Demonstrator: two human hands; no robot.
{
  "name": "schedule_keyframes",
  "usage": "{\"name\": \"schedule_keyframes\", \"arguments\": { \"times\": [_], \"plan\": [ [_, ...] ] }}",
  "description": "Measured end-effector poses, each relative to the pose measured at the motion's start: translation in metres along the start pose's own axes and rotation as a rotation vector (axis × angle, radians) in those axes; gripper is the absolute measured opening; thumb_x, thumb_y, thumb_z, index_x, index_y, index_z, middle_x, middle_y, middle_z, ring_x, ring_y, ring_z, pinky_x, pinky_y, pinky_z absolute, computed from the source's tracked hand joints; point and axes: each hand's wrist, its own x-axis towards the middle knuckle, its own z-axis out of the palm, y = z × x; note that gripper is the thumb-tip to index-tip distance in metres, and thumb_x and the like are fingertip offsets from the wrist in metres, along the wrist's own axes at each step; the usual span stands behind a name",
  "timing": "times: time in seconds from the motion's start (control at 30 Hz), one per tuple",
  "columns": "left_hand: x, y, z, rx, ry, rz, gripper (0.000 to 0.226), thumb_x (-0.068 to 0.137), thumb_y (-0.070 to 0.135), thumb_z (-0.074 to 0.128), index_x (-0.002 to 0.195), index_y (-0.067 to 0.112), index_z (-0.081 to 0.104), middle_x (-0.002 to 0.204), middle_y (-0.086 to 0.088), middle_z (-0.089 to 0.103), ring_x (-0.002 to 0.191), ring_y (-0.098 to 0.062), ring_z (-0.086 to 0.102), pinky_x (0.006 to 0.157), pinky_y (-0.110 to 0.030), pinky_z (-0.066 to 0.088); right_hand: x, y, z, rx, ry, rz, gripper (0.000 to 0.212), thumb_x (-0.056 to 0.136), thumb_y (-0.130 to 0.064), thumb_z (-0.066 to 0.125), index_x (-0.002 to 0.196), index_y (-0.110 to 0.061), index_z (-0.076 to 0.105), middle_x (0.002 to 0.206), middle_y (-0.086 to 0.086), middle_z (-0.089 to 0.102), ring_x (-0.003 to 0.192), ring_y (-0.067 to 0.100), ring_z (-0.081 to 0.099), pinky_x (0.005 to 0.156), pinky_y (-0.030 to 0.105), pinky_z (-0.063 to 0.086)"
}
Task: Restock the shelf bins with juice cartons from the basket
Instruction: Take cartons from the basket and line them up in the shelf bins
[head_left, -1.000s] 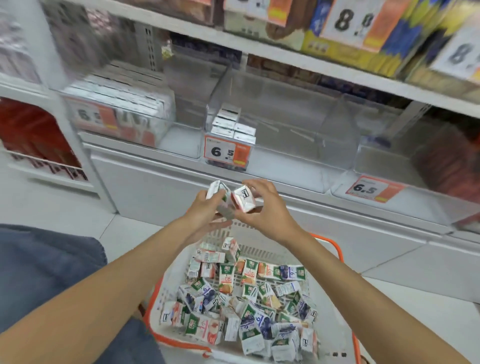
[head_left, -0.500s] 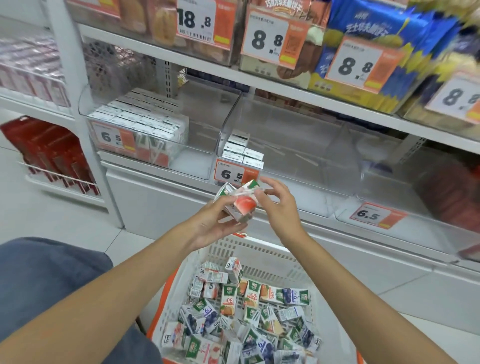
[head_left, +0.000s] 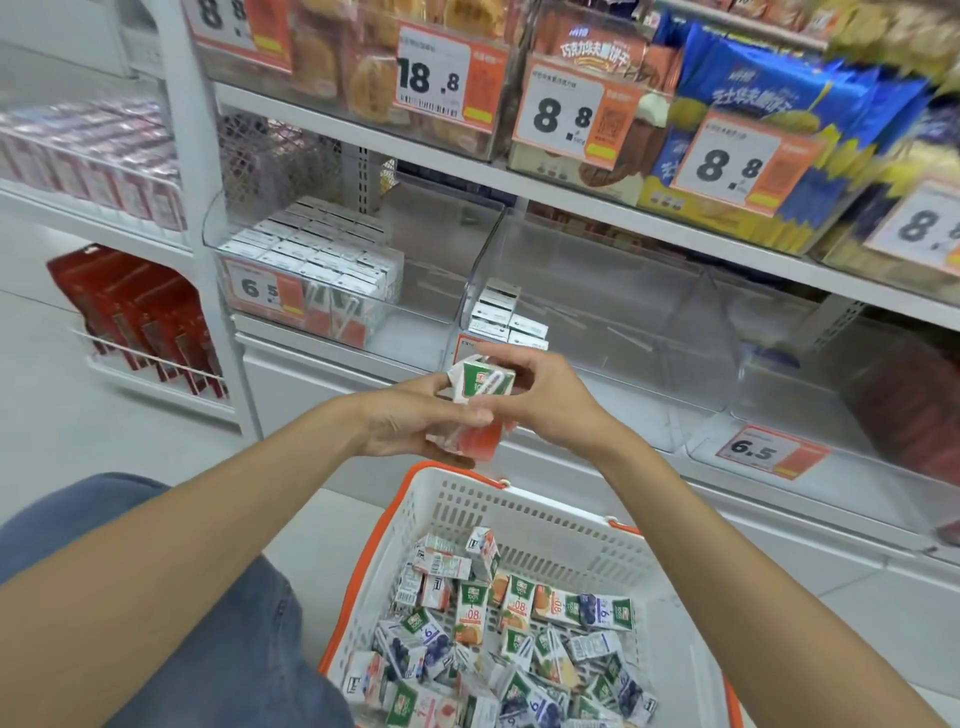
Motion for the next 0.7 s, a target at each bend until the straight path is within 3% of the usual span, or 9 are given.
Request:
{"name": "schedule_keyframes", "arguments": {
  "times": [0.1, 0.17, 0.23, 0.3, 0.37, 0.47, 0.53, 0.63, 0.7],
  "plan": [
    [-0.007, 0.005, -0.007, -0.05, -0.002, 0.05, 0.056, 0.079, -0.006, 0.072, 0.129, 0.011, 0.05, 0.114, -0.017, 0.069, 0.105, -0.032, 0.068, 0.085, -0.046, 0.057, 0.011, -0.02, 0.005, -0.07, 0.025, -0.055, 0.045, 0.068, -0.018, 0.086, 0.109, -0.03, 0.07, 0.112, -0.003, 0.066, 0.091, 0.006, 0.066, 0.078, 0.018, 0.053],
    [-0.006, 0.001, -0.003, -0.202, -0.042, 0.111, 0.044, 0.081, -0.009, 0.064, 0.119, 0.013, 0.058, 0.11, -0.015, 0.069, 0.102, -0.028, 0.068, 0.089, -0.05, 0.054, 0.017, -0.03, 0.01, -0.089, 0.04, -0.073, 0.039, 0.067, -0.019, 0.087, 0.1, -0.034, 0.071, 0.104, -0.003, 0.069, 0.084, 0.007, 0.065, 0.075, 0.022, 0.054],
    [-0.003, -0.01, 0.003, -0.352, -0.029, 0.131, 0.04, 0.075, -0.006, 0.061, 0.107, 0.017, 0.064, 0.105, -0.014, 0.066, 0.096, -0.023, 0.066, 0.096, -0.054, 0.049, 0.02, -0.032, 0.015, -0.071, 0.033, -0.063, 0.047, 0.067, -0.013, 0.087, 0.106, -0.03, 0.069, 0.099, -0.002, 0.069, 0.08, 0.006, 0.064, 0.076, 0.023, 0.054],
    [0.003, -0.022, 0.002, -0.46, -0.062, 0.131, 0.041, 0.071, 0.002, 0.062, 0.107, 0.018, 0.067, 0.108, -0.014, 0.064, 0.1, -0.026, 0.061, 0.101, -0.061, 0.041, 0.016, -0.028, 0.017, -0.079, 0.026, -0.069, 0.056, 0.066, -0.008, 0.087, 0.115, -0.026, 0.065, 0.099, -0.004, 0.066, 0.081, 0.007, 0.062, 0.078, 0.022, 0.053],
    [0.007, -0.03, -0.002, -0.556, -0.181, 0.134, 0.051, 0.073, 0.014, 0.061, 0.124, 0.016, 0.061, 0.122, -0.019, 0.058, 0.115, -0.034, 0.054, 0.106, -0.066, 0.032, 0.01, -0.022, 0.013, -0.045, 0.044, -0.051, 0.058, 0.066, -0.006, 0.086, 0.118, -0.02, 0.065, 0.101, -0.002, 0.066, 0.083, 0.009, 0.063, 0.08, 0.021, 0.053],
    [0.015, -0.033, 0.001, -0.704, -0.253, 0.082, 0.065, 0.079, 0.046, 0.062, 0.135, 0.014, 0.053, 0.133, -0.021, 0.051, 0.126, -0.04, 0.046, 0.112, -0.063, 0.024, 0.002, -0.017, 0.005, 0.039, 0.041, -0.038, 0.057, 0.067, 0.0, 0.085, 0.118, -0.016, 0.066, 0.109, 0.003, 0.067, 0.09, 0.012, 0.065, 0.088, 0.027, 0.055],
    [0.024, -0.034, 0.012, -0.718, -0.184, 0.032, 0.065, 0.079, 0.061, 0.063, 0.124, 0.014, 0.063, 0.121, -0.019, 0.061, 0.114, -0.037, 0.055, 0.108, -0.054, 0.037, -0.003, -0.015, 0.003, 0.102, -0.01, -0.027, 0.059, 0.066, 0.004, 0.083, 0.117, -0.02, 0.064, 0.109, 0.005, 0.066, 0.091, 0.013, 0.065, 0.087, 0.025, 0.054],
    [0.033, -0.034, 0.025, -0.597, -0.041, 0.007, 0.043, 0.081, 0.051, 0.065, 0.1, 0.013, 0.071, 0.093, -0.011, 0.067, 0.083, -0.024, 0.063, 0.078, -0.035, 0.052, -0.014, -0.004, 0.0, 0.142, -0.091, 0.0, 0.061, 0.068, 0.007, 0.081, 0.119, -0.021, 0.063, 0.111, 0.007, 0.067, 0.093, 0.014, 0.065, 0.082, 0.023, 0.054],
    [0.034, -0.032, 0.025, -0.454, 0.008, 0.013, 0.048, 0.087, 0.049, 0.058, 0.114, 0.01, 0.067, 0.1, -0.012, 0.064, 0.086, -0.024, 0.062, 0.079, -0.034, 0.051, -0.019, 0.004, -0.01, 0.152, -0.064, 0.01, 0.061, 0.069, 0.008, 0.08, 0.121, -0.016, 0.061, 0.115, 0.011, 0.066, 0.094, 0.015, 0.065, 0.087, 0.025, 0.053]
  ]
}}
